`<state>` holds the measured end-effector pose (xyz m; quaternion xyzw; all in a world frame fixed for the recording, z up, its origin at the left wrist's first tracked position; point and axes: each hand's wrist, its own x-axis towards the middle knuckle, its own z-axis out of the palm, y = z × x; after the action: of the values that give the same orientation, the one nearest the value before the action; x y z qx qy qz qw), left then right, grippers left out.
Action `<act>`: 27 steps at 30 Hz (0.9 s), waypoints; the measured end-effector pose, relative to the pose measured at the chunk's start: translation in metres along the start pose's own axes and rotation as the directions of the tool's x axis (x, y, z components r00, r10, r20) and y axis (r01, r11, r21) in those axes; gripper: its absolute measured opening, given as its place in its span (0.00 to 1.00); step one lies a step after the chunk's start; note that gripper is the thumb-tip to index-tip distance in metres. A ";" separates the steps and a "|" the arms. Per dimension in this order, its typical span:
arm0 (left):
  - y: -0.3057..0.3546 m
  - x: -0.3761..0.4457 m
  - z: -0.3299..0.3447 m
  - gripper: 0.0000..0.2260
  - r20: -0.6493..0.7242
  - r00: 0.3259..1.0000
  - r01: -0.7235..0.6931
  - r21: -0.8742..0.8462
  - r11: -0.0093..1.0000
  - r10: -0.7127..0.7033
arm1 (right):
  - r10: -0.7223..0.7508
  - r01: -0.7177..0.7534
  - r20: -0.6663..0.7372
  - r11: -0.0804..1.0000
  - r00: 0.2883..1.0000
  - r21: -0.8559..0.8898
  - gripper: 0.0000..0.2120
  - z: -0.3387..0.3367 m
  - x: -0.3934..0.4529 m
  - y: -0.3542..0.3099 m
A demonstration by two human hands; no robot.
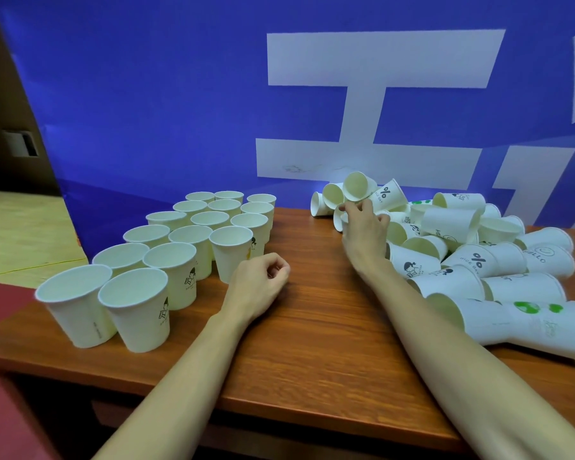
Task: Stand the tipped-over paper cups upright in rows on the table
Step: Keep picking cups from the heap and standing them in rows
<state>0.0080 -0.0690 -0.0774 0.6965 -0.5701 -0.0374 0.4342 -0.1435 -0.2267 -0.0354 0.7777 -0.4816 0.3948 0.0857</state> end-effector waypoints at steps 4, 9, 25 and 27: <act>0.003 -0.003 -0.002 0.06 0.002 1.000 -0.002 0.006 1.000 0.002 | -0.014 0.004 0.029 0.952 0.999 0.307 0.25 0.004 -0.005 -0.017; 0.007 -0.005 -0.004 0.05 -0.013 1.000 0.002 -0.033 0.999 -0.002 | 0.017 -0.092 0.126 0.779 0.992 0.620 0.24 -0.010 -0.016 -0.039; 0.026 -0.003 -0.019 0.06 -0.199 0.979 -0.026 0.071 0.997 0.040 | 0.003 -0.156 0.167 0.387 0.986 0.909 0.15 -0.010 -0.033 -0.068; 0.030 -0.003 -0.022 0.04 -0.174 0.983 -0.036 0.102 0.994 0.053 | 0.091 -0.171 0.148 0.354 0.985 0.920 0.14 -0.007 -0.031 -0.066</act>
<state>-0.0037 -0.0532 -0.0461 0.7047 -0.5459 0.0624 0.4489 -0.1002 -0.1675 -0.0365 0.6631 -0.2387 0.5749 -0.4157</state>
